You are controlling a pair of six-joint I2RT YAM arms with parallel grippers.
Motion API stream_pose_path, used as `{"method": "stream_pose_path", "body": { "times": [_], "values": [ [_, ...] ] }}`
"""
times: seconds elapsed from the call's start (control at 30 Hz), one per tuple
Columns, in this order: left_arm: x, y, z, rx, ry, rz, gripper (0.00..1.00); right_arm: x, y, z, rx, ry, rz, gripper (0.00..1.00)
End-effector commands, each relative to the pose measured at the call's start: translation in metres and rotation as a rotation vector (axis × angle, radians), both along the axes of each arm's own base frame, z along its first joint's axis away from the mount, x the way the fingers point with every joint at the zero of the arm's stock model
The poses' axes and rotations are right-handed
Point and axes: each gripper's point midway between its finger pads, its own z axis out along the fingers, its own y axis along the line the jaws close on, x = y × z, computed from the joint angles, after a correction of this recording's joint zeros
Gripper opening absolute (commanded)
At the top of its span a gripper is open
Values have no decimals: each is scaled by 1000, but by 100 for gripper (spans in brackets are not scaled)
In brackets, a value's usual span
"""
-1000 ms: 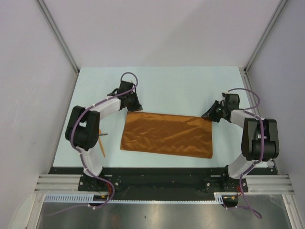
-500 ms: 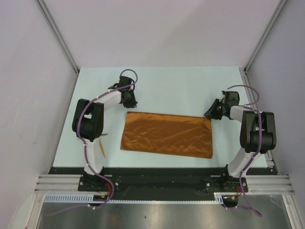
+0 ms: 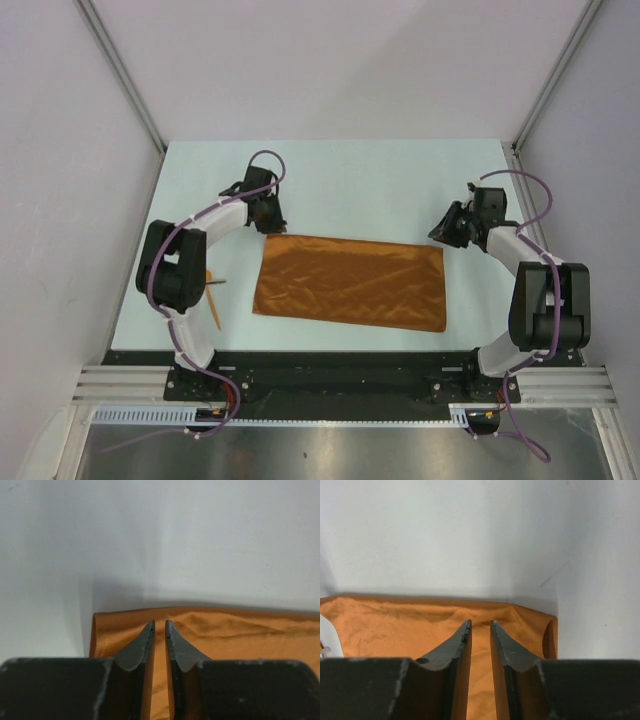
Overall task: Fold the napkin into a case and place the utensils inside
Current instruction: Smooth out the rectangle-folded napkin at the center of the board.
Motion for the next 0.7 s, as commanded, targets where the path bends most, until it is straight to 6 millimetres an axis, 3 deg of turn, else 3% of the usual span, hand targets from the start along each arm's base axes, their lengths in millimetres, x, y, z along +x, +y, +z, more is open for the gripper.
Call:
{"method": "stream_pose_path", "body": {
  "times": [0.0,0.17,0.23,0.33,0.43,0.57,0.67],
  "values": [
    [3,11,-11,-34,38,51,17,-10,-4,-25,31,74,-5,25],
    [8,28,-17,26,34,80,17,-11,-20,-45,-3,110,-49,22],
    [11,36,-29,65,59,88,17,-9,-23,-55,-12,131,-57,21],
    [18,38,-39,75,68,84,16,-4,-27,-68,-29,166,-70,21],
    [29,38,-37,97,58,66,15,2,-36,-69,-73,168,-98,21],
    [53,55,11,224,-83,93,21,3,-44,-45,-149,145,-126,22],
    [41,54,47,263,-158,74,27,-6,-47,-24,-208,131,-149,28]
  ]
}}
